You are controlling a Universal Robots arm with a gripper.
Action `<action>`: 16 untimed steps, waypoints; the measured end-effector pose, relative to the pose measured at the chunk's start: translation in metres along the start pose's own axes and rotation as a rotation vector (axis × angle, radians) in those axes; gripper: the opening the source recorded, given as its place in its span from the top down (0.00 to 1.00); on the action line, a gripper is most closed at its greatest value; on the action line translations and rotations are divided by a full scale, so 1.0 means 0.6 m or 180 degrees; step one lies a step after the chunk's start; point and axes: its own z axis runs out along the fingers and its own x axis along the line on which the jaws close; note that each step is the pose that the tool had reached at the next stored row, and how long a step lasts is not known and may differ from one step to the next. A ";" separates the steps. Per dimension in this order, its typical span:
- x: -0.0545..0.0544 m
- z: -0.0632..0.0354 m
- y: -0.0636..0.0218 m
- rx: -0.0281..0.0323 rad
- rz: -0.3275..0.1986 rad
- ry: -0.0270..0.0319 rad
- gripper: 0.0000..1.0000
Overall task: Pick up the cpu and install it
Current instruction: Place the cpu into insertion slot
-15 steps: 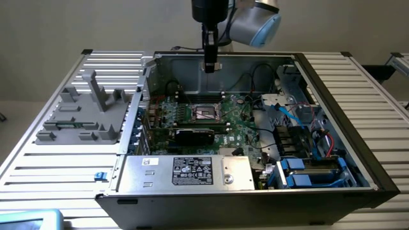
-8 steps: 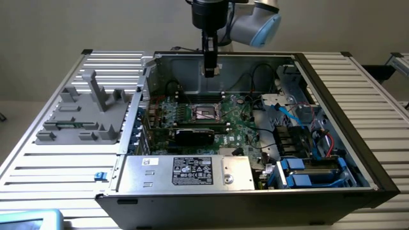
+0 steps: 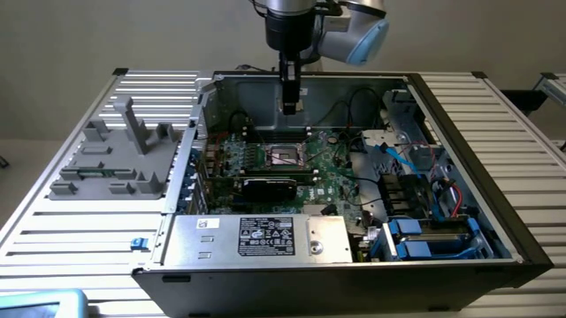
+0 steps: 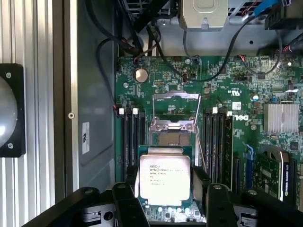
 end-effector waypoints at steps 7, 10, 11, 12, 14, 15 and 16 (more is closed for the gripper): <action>-0.015 0.021 -0.001 -0.0002 0.0000 0.0014 0.46; -0.021 0.030 -0.001 -0.0002 0.0001 0.0019 0.46; -0.022 0.033 -0.001 -0.0002 0.0001 0.0020 0.46; -0.023 0.035 -0.001 -0.0002 0.0001 0.0020 0.46; -0.024 0.041 -0.002 -0.0002 0.0001 0.0020 0.46; -0.025 0.044 -0.002 -0.0002 0.0001 0.0020 0.46; -0.025 0.047 -0.002 -0.0002 0.0001 0.0021 0.46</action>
